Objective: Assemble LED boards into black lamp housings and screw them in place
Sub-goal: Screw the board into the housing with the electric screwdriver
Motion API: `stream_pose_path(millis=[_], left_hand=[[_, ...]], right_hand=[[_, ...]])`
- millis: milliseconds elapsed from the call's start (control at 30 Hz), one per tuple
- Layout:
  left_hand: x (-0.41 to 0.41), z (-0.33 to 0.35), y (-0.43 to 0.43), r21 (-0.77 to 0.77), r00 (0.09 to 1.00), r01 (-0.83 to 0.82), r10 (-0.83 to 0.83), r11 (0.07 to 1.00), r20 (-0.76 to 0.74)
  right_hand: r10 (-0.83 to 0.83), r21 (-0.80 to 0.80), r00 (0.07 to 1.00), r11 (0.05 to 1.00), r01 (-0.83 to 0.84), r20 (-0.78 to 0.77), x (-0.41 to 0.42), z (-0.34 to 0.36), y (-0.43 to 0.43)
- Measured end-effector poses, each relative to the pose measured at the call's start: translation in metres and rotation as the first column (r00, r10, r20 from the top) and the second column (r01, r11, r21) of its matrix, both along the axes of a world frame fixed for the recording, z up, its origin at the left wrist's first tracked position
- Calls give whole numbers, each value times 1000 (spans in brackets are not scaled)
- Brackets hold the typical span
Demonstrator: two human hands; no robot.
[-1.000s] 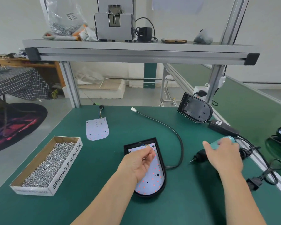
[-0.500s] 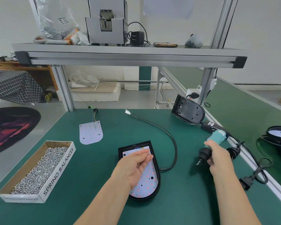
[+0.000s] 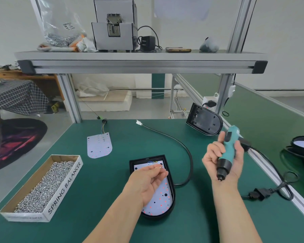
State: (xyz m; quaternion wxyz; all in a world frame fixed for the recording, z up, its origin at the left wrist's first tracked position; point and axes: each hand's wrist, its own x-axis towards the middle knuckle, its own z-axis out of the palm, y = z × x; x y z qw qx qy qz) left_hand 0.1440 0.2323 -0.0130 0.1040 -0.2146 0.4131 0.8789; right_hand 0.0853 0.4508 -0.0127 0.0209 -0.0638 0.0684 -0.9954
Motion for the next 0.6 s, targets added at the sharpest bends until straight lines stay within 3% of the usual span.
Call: stream_pose_path(millis=[167, 333, 433, 600], left_hand=[[-1, -2, 1, 4, 1000, -12, 12, 1000, -8], [-1, -1, 1, 7, 1000, -15, 15, 1000, -5], [-2, 0, 2, 10, 1000, -12, 12, 1000, -2], [-1, -1, 2, 10, 1000, -8, 8, 1000, -4]], right_hand=[[-20, 205, 996, 979, 3, 82, -5, 16, -31], [-380, 441, 896, 861, 252, 230, -12, 40, -60], [-486, 490, 859, 795, 357, 163, -13, 43, -69], [-664, 677, 748, 554, 485, 8, -10, 40, -84]])
